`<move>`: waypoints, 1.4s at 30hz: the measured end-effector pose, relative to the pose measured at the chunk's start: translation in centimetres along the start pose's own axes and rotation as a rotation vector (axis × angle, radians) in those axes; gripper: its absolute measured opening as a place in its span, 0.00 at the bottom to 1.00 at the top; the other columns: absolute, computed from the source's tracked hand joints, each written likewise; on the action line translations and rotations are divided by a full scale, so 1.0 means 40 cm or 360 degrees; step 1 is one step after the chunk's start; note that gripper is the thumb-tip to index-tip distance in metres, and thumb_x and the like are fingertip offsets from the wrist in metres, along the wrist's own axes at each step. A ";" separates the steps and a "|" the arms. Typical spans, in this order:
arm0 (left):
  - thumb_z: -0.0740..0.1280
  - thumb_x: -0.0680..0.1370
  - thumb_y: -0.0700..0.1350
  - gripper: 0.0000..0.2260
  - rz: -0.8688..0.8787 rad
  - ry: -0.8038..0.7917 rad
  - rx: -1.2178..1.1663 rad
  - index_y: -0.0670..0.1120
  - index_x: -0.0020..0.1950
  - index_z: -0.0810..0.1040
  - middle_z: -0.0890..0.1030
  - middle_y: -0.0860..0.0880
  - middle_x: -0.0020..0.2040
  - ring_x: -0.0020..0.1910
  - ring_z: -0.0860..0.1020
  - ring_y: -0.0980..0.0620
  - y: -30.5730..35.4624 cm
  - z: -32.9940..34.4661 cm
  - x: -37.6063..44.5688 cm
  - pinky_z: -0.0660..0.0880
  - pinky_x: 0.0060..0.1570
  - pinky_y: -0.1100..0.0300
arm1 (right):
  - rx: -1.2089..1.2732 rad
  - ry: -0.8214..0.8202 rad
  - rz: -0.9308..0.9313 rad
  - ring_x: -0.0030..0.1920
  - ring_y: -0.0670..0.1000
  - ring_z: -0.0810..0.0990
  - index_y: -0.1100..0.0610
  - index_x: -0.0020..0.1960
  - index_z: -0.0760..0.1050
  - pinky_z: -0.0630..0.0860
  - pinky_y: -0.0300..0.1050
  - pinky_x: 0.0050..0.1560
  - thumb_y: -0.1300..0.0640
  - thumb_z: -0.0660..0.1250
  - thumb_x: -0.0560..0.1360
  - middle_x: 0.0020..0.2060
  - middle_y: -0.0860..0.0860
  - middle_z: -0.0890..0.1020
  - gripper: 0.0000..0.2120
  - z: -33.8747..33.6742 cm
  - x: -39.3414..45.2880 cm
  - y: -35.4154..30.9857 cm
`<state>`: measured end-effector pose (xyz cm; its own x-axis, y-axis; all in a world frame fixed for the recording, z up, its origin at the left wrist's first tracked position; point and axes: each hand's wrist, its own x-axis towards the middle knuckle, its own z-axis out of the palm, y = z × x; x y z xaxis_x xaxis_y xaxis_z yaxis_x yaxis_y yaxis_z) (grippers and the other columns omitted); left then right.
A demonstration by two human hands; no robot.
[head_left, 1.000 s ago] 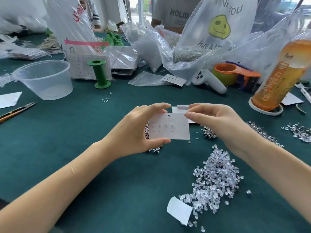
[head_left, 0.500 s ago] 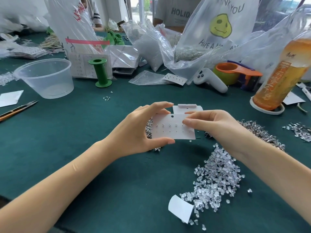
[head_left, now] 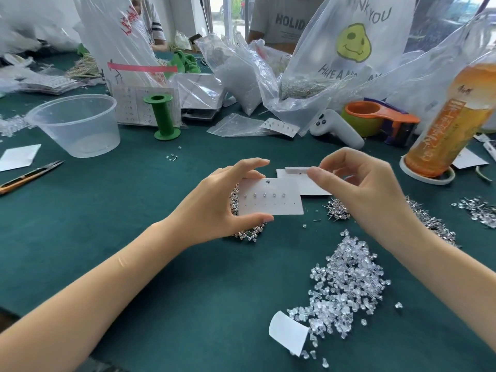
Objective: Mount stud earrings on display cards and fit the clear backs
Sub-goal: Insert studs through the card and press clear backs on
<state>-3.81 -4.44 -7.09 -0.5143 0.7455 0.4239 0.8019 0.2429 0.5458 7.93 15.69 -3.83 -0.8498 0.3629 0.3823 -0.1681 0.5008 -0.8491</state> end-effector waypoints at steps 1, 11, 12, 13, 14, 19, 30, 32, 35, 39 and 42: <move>0.73 0.67 0.60 0.35 -0.0017 0.0003 0.0013 0.56 0.70 0.64 0.78 0.57 0.59 0.59 0.75 0.56 -0.005 -0.001 0.002 0.70 0.62 0.55 | -0.0008 -0.0101 -0.0060 0.30 0.39 0.72 0.53 0.37 0.78 0.68 0.31 0.32 0.46 0.72 0.69 0.31 0.42 0.79 0.11 0.001 -0.004 -0.006; 0.73 0.67 0.61 0.36 -0.0133 0.0016 0.0125 0.56 0.71 0.62 0.78 0.56 0.60 0.59 0.75 0.53 -0.037 -0.005 0.010 0.68 0.59 0.60 | -0.0655 -0.0779 -0.0034 0.34 0.40 0.72 0.47 0.42 0.80 0.68 0.38 0.36 0.51 0.73 0.71 0.29 0.40 0.75 0.02 0.096 -0.046 0.018; 0.72 0.67 0.61 0.36 -0.0137 0.0020 0.0127 0.56 0.71 0.62 0.78 0.56 0.59 0.58 0.75 0.52 -0.037 -0.005 0.010 0.68 0.59 0.59 | -0.0658 -0.0768 -0.0030 0.33 0.39 0.72 0.47 0.42 0.80 0.66 0.37 0.35 0.51 0.73 0.71 0.29 0.40 0.75 0.02 0.099 -0.046 0.020; 0.72 0.67 0.62 0.36 -0.0140 0.0024 0.0130 0.56 0.71 0.62 0.78 0.56 0.59 0.58 0.75 0.52 -0.037 -0.005 0.010 0.68 0.59 0.59 | -0.0661 -0.0756 -0.0027 0.33 0.39 0.72 0.47 0.41 0.80 0.66 0.37 0.35 0.51 0.73 0.71 0.29 0.40 0.74 0.02 0.102 -0.046 0.021; 0.71 0.66 0.63 0.36 -0.0143 0.0025 0.0135 0.56 0.71 0.62 0.78 0.56 0.59 0.58 0.75 0.52 -0.037 -0.004 0.010 0.68 0.59 0.59 | -0.0663 -0.0747 -0.0027 0.33 0.39 0.72 0.47 0.41 0.80 0.66 0.38 0.35 0.51 0.73 0.71 0.29 0.40 0.75 0.02 0.104 -0.046 0.022; 0.71 0.66 0.63 0.36 -0.0151 0.0019 0.0168 0.57 0.71 0.62 0.78 0.57 0.59 0.58 0.74 0.52 -0.037 -0.004 0.009 0.68 0.59 0.59 | -0.0688 -0.0703 -0.0041 0.34 0.38 0.72 0.45 0.43 0.80 0.66 0.38 0.35 0.49 0.73 0.71 0.31 0.40 0.76 0.03 0.116 -0.049 0.022; 0.72 0.67 0.61 0.36 -0.0151 -0.0012 0.0190 0.56 0.72 0.62 0.77 0.56 0.60 0.59 0.74 0.52 -0.027 -0.007 0.010 0.68 0.60 0.59 | -0.0636 -0.0626 -0.0134 0.35 0.40 0.74 0.46 0.40 0.81 0.70 0.37 0.38 0.55 0.72 0.71 0.32 0.39 0.80 0.05 0.100 -0.058 0.002; 0.73 0.67 0.59 0.36 -0.0122 -0.0047 0.0160 0.55 0.71 0.63 0.77 0.57 0.59 0.59 0.74 0.54 -0.019 -0.003 0.005 0.67 0.60 0.63 | -0.0482 -0.0524 -0.0164 0.33 0.41 0.76 0.48 0.38 0.81 0.70 0.31 0.36 0.60 0.74 0.70 0.31 0.40 0.80 0.07 0.069 -0.061 -0.002; 0.74 0.67 0.60 0.36 -0.0085 -0.0102 0.0131 0.58 0.71 0.62 0.76 0.59 0.58 0.60 0.73 0.57 -0.004 0.004 -0.003 0.65 0.59 0.70 | -0.0476 -0.0303 -0.0193 0.31 0.38 0.75 0.52 0.38 0.82 0.67 0.25 0.34 0.63 0.74 0.69 0.30 0.40 0.80 0.06 0.024 -0.053 -0.003; 0.73 0.67 0.61 0.36 -0.0040 -0.0143 0.0080 0.60 0.70 0.61 0.77 0.60 0.58 0.59 0.73 0.59 0.016 0.009 -0.006 0.67 0.61 0.64 | -0.0532 -0.0169 -0.0155 0.28 0.38 0.73 0.54 0.38 0.82 0.67 0.25 0.33 0.65 0.74 0.69 0.29 0.41 0.80 0.07 0.000 -0.034 0.001; 0.73 0.66 0.60 0.35 -0.0031 -0.0157 0.0034 0.61 0.70 0.61 0.77 0.60 0.59 0.58 0.74 0.59 0.022 0.010 -0.008 0.67 0.60 0.66 | -0.0597 -0.0158 -0.0214 0.30 0.39 0.73 0.55 0.38 0.81 0.66 0.25 0.34 0.66 0.73 0.69 0.32 0.37 0.79 0.07 0.004 -0.037 0.000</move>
<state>-2.80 -4.23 -7.03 -0.4982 0.7977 0.3397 0.7990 0.2703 0.5371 9.11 15.04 -4.44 -0.8798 0.2065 0.4281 -0.1025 0.7972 -0.5950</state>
